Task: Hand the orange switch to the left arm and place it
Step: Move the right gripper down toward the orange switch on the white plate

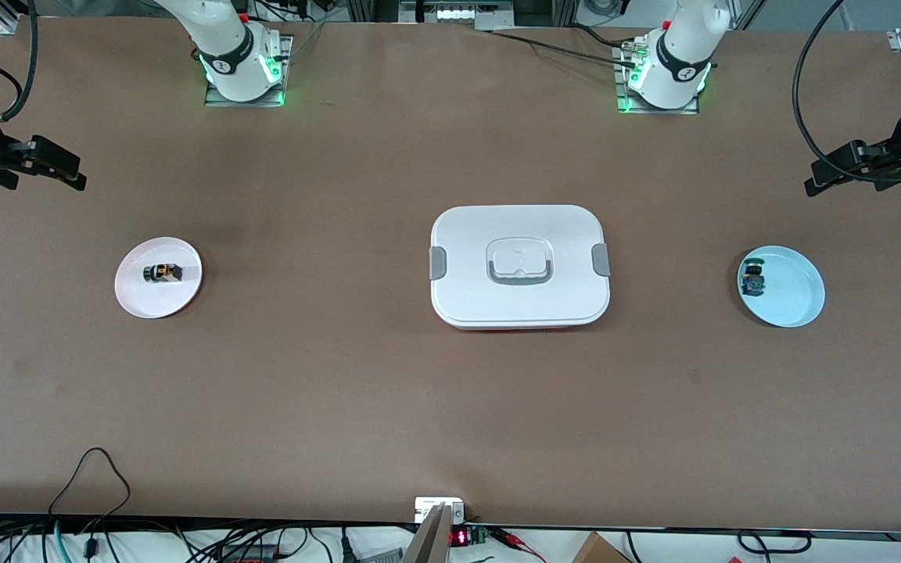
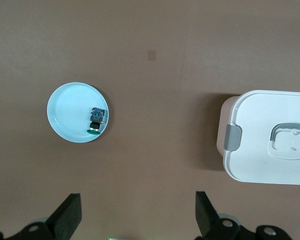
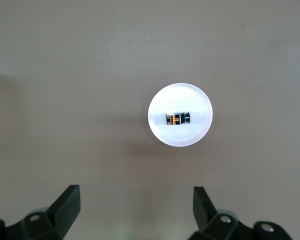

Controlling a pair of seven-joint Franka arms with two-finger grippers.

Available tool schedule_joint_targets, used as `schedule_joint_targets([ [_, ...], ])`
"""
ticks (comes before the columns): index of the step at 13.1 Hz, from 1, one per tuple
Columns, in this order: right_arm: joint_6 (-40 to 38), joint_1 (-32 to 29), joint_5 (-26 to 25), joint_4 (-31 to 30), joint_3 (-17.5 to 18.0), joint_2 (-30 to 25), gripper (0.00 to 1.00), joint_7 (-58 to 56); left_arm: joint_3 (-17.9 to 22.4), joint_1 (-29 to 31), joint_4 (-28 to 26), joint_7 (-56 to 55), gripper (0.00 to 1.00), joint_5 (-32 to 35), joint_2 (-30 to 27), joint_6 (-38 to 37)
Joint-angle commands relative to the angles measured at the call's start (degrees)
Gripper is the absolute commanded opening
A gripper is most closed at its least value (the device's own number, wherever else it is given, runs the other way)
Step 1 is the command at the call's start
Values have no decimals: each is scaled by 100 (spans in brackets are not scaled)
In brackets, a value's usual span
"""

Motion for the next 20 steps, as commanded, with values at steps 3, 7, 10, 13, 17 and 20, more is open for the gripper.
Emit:
schedule_joint_targets([
  [3,-100,-26,15,75,22,0,100,-12,-5,33,181,-25,100,-83,91,-49],
  [7,-108,-44,15,75,22,219,100,-82,-5,33,181,-25,100,-83,91,-49],
  [10,-117,-87,-20,58,-4,440,100,-91,-5,33,181,-25,100,-83,91,-49],
  [13,-108,-114,6,57,-4,571,100,-64,-5,33,181,-25,100,-83,91,-49],
  [17,198,-26,-535,67,31,773,100,-56,-5,42,181,-25,100,-92,91,-49],
  [20,532,-17,-758,67,49,966,100,-55,-5,51,181,-25,100,-92,91,-49],
])
